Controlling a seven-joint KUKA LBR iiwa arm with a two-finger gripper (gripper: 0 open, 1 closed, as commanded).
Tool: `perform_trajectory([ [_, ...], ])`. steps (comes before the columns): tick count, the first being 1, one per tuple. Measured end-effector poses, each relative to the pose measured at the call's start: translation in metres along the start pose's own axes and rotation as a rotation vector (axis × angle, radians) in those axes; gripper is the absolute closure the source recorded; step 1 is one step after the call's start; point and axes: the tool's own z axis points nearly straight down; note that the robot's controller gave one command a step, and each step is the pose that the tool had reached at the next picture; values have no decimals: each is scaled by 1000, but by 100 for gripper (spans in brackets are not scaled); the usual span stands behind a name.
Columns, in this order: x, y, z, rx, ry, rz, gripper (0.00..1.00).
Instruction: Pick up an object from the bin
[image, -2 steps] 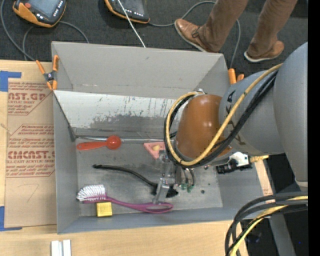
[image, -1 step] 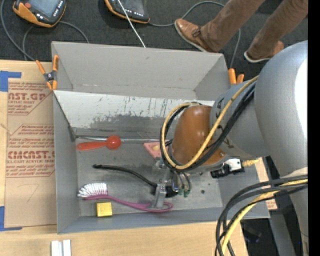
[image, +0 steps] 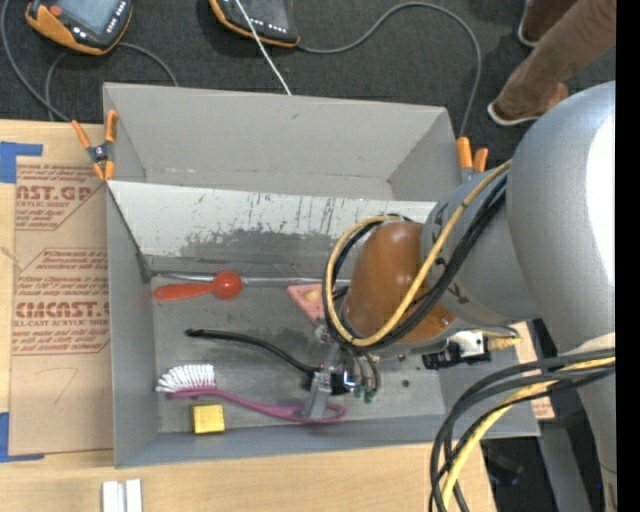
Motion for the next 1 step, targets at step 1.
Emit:
perform_trajectory([
  [1,-9,6,-8,4,12,-70,100],
])
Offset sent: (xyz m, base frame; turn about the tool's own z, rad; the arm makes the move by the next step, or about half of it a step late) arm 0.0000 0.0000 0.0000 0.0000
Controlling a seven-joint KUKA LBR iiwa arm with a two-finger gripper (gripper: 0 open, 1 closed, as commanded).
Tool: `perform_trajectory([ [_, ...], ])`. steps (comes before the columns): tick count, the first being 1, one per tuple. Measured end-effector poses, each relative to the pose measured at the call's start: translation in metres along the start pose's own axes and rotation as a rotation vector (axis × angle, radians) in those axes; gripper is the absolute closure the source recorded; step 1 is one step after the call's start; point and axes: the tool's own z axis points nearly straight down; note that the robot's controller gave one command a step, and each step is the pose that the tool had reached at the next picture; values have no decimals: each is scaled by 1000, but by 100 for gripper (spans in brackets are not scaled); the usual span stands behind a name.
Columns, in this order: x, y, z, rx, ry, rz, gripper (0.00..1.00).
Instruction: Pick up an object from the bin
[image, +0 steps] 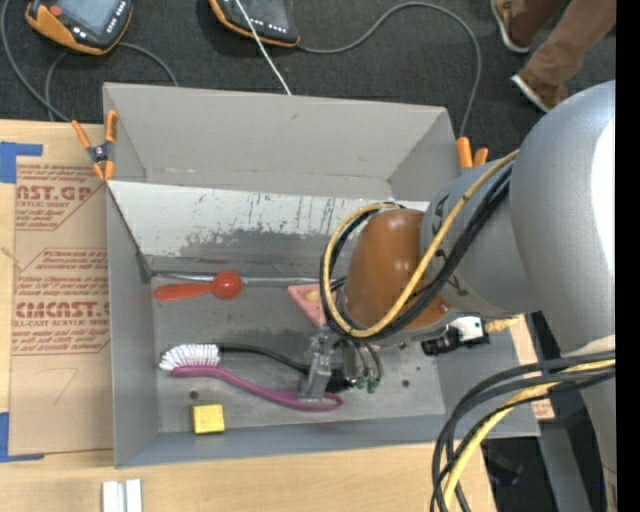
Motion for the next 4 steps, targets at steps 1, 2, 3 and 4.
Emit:
perform_trajectory([
  [1,0,0,0,0,0,0,100],
  [2,2,0,-29,1,5,0,100],
  [3,1,1,-44,-1,1,0,100],
  [4,1,0,-43,0,3,0,100],
])
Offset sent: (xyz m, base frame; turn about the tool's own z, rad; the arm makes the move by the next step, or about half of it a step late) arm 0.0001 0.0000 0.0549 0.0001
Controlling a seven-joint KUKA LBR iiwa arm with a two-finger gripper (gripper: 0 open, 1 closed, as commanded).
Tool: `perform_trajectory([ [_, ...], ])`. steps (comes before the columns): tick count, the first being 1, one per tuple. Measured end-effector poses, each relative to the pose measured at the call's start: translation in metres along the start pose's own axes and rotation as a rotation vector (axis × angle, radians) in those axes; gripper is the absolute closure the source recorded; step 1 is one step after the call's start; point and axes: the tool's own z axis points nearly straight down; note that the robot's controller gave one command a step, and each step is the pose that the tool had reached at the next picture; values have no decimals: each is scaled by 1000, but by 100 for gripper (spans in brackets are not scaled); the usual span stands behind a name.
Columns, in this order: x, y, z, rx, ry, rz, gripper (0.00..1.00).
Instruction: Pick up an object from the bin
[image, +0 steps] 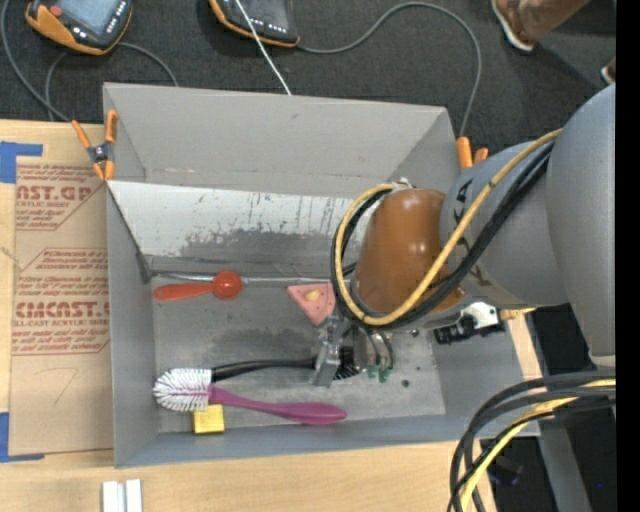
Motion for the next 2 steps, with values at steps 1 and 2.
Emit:
perform_trajectory([
  [1,0,0,-7,0,1,0,100],
  [2,1,1,-23,-1,2,-1,100],
])
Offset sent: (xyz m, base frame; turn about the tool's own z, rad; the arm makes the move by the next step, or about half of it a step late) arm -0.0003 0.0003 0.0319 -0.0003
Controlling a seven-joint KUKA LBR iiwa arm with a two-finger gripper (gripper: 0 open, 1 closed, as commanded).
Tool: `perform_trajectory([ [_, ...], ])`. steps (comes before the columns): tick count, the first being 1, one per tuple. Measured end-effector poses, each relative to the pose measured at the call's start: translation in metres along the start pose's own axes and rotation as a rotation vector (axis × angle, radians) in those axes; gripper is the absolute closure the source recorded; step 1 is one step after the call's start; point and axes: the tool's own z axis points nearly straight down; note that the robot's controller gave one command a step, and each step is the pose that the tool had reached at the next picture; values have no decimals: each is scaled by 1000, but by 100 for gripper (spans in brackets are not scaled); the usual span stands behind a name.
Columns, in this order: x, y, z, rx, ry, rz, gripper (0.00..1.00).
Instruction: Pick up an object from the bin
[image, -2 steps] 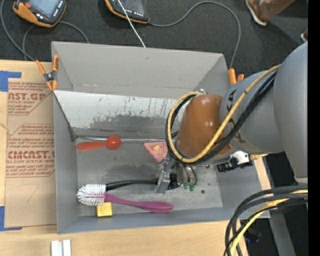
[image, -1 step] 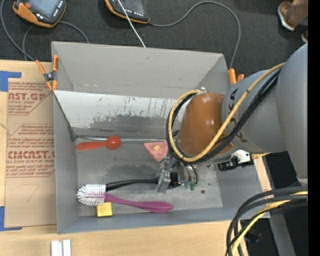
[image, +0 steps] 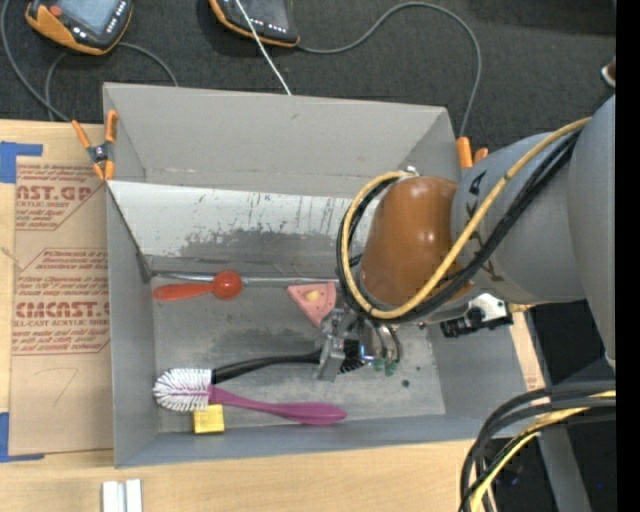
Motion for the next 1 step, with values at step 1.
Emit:
perform_trajectory([
  [1,0,0,-7,-1,0,0,100],
])
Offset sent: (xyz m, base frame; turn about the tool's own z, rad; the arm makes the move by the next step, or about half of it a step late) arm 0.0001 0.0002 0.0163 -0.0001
